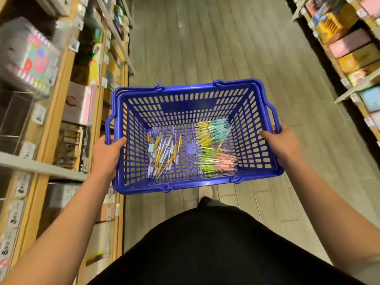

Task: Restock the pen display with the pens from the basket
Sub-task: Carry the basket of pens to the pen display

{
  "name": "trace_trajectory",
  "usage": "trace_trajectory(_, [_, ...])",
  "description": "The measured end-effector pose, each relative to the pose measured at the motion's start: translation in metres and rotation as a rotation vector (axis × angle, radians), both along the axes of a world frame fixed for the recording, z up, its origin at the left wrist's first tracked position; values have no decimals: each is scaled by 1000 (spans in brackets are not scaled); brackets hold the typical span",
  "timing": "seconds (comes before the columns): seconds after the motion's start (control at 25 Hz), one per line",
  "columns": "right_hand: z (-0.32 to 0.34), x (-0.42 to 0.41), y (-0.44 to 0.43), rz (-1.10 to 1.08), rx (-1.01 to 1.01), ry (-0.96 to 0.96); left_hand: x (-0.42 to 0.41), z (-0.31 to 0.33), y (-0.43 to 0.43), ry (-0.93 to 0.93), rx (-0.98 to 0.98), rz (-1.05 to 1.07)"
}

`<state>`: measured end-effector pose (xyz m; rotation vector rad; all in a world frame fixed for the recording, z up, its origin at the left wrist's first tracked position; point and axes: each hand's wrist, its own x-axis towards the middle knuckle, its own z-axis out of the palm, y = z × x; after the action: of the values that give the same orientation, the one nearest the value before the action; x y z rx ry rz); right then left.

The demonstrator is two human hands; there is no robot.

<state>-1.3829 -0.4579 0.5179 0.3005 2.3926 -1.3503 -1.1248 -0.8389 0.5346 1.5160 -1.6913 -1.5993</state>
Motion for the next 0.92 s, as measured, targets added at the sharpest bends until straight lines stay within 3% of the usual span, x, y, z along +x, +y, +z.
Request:
trace_trajectory(0.48, [12, -250, -136, 41, -12, 26, -224, 6, -120, 58, -15, 39])
trace_trajectory(0.92, [7, -477, -323, 8, 6, -2, -470, -13, -320, 1, -3, 20])
